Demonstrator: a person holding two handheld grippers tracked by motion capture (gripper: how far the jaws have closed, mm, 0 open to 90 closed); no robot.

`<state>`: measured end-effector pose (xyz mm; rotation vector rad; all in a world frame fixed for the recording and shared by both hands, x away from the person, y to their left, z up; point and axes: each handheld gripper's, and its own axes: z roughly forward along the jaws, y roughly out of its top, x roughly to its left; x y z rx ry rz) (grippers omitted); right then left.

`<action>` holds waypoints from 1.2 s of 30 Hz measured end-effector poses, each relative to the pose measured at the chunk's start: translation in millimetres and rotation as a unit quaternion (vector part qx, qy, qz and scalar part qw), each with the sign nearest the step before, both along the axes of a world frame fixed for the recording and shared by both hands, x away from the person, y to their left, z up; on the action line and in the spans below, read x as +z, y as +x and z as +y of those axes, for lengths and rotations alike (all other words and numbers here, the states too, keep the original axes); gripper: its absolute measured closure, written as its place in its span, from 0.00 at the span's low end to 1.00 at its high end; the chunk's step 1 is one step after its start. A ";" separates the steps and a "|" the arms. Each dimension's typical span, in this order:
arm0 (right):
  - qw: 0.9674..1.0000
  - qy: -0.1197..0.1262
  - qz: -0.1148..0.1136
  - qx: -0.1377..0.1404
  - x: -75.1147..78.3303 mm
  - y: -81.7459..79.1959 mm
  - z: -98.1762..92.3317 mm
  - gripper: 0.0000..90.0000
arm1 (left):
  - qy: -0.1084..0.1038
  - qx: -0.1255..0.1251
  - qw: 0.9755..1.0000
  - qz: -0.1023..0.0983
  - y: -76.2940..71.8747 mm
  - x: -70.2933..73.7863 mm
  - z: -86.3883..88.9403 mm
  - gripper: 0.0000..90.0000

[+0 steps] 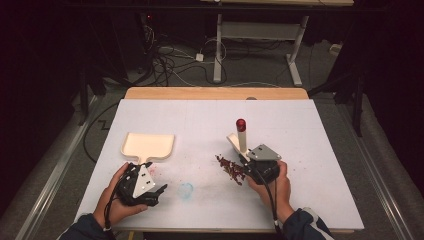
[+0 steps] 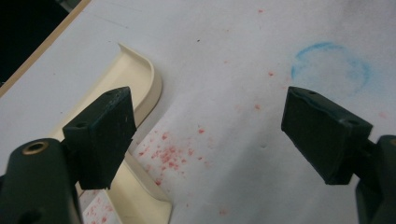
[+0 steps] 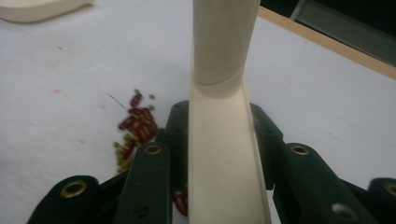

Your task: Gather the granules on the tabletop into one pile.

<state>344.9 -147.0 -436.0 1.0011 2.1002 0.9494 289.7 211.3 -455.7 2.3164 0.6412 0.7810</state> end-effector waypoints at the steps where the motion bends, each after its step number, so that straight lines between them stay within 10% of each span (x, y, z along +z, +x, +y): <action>1: 1.000 0.000 -0.001 0.007 0.1 0.0 4.1 0.75 | 0.000 0.000 1.000 0.000 0.1 -0.2 0.0 0.18; 9: 1.000 0.013 -0.025 0.014 13.9 -2.1 1.2 0.75 | -0.002 0.000 1.000 0.000 0.0 0.3 0.7 0.18; 14: 0.995 0.062 -0.027 0.078 32.8 -11.8 -28.0 0.75 | -0.002 0.003 1.000 -0.002 -0.8 0.9 0.9 0.18; 17: 0.986 0.073 -0.014 0.147 40.6 -19.5 -40.3 0.75 | -0.005 0.008 1.000 0.000 -0.1 0.9 1.4 0.18; 25: 0.929 0.060 0.054 0.360 19.4 -25.7 -47.2 0.75 | -0.007 0.012 1.000 0.003 2.5 1.1 1.5 0.18; 29: 0.914 0.062 0.075 0.395 4.1 -11.8 -38.9 0.75 | -0.009 0.010 1.000 0.006 3.3 0.4 1.2 0.18; 32: 0.908 0.057 0.068 0.409 -0.3 -0.8 -33.4 0.75 | -0.015 0.012 1.000 0.007 4.0 0.3 1.8 0.18; 36: 0.910 0.055 0.060 0.406 -2.3 17.9 -31.1 0.74 | -0.011 0.009 1.000 0.010 4.1 -0.9 1.3 0.19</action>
